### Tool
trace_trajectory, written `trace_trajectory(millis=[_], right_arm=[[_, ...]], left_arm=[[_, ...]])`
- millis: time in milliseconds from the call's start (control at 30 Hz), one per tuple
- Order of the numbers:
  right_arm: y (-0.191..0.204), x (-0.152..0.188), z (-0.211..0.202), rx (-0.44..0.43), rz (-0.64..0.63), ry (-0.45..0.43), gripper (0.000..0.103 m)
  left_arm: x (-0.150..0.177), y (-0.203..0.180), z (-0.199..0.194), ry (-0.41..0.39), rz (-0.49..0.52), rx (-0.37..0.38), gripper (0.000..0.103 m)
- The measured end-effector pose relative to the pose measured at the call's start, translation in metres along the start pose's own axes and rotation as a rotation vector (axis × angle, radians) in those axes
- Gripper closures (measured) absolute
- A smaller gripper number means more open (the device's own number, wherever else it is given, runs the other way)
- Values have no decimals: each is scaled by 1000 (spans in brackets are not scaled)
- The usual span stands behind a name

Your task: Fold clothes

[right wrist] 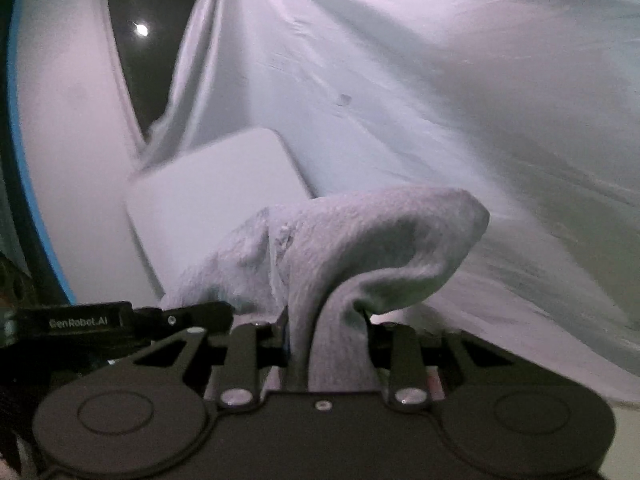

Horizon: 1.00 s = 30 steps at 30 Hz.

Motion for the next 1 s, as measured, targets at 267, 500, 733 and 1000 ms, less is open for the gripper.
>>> trace_trajectory(millis=[267, 500, 733, 1000], right_arm=[[-33, -22, 141, -40, 216, 32, 48], [-134, 61, 179, 195, 379, 192, 27], [-138, 66, 162, 202, 318, 195, 14], [-77, 46, 109, 289, -31, 154, 0]], left_arm=[[-72, 105, 63, -26, -70, -196, 59], [28, 220, 153, 225, -215, -572, 41], [51, 217, 131, 136, -267, -524, 20], [33, 133, 57, -173, 116, -609, 0]])
Point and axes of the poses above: each gripper's, at about its wrist camera, not at the fingertips, and z roughly the way its jaws point, y to its left, x to its underside, the point moved 9 cm from there along z, roughly the way its jaws point, and after that the axes turned 13 degrees about -x, right-handed, at the moved point
